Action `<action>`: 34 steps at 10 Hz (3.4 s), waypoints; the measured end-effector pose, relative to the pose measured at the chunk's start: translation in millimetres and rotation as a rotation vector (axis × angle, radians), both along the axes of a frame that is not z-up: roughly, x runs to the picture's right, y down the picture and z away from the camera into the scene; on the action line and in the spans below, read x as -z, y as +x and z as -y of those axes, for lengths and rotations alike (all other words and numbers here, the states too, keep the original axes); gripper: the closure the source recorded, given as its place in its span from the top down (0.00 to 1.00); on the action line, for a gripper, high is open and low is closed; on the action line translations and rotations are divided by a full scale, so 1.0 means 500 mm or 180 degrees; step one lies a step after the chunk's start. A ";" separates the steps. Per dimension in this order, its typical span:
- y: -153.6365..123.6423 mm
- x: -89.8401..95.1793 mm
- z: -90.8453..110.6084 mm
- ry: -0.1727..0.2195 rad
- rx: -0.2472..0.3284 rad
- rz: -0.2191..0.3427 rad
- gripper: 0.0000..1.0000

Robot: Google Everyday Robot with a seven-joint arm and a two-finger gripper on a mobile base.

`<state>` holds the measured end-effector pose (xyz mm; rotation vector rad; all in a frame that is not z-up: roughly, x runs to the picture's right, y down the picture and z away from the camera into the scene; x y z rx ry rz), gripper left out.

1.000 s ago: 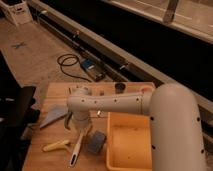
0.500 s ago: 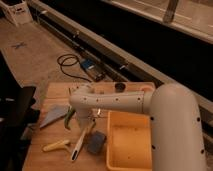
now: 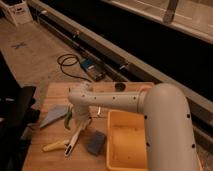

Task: Wipe table surface with brush

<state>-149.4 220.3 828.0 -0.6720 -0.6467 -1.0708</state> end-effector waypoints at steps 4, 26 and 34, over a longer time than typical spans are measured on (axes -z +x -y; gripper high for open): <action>-0.022 0.063 -0.048 -0.0116 0.0165 0.0204 0.00; 0.036 0.124 -0.060 -0.0191 0.0062 0.0170 0.00; 0.137 0.034 -0.008 -0.0213 -0.0132 -0.0215 0.00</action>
